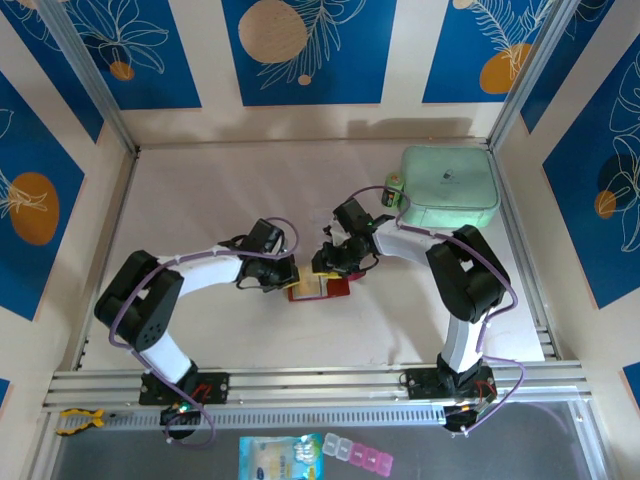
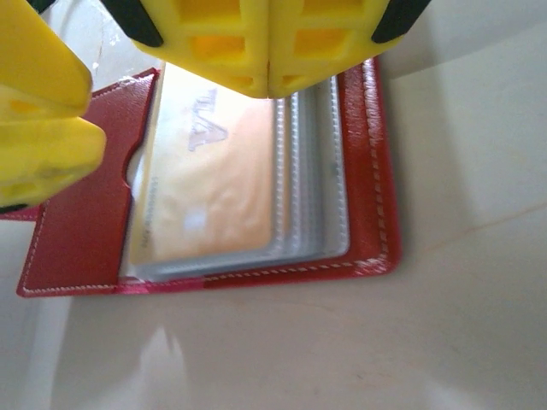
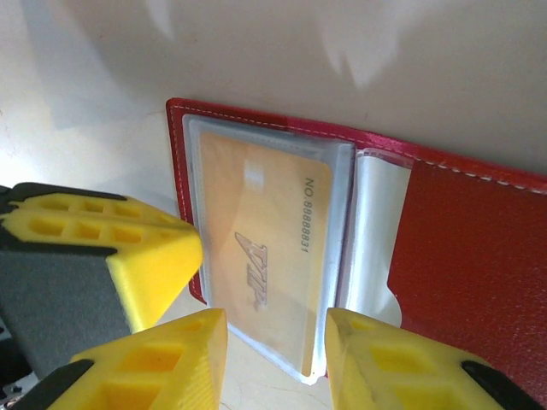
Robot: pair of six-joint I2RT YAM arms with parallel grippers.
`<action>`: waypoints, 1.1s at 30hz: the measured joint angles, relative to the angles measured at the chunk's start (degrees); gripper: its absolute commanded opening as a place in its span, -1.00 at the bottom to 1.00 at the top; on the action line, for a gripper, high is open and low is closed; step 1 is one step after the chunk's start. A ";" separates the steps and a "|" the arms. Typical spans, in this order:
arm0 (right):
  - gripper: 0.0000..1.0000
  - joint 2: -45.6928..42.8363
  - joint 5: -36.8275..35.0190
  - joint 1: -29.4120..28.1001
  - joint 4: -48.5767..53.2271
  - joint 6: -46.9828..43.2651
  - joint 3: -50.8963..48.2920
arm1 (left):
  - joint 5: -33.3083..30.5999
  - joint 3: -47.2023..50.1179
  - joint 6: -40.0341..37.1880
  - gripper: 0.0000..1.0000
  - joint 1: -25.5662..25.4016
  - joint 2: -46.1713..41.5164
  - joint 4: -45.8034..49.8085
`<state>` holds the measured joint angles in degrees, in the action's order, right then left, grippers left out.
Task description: Take the credit cards out of the card holder
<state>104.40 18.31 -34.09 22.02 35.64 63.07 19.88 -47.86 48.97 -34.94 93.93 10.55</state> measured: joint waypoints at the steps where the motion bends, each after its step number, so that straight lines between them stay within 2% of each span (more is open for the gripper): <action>1: -0.28 0.00 0.22 0.00 -0.15 0.02 -0.15 | 0.00 -0.02 0.00 -0.98 -0.28 0.02 0.00; 33: -0.37 2.60 4.68 -0.02 -3.85 0.00 -0.20 | -3.67 -0.85 -0.76 -0.94 -0.72 -0.17 3.26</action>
<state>107.00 22.98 -34.11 18.17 35.64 62.87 16.21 -48.71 48.21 -35.66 93.76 13.80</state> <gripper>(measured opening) 0.316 0.063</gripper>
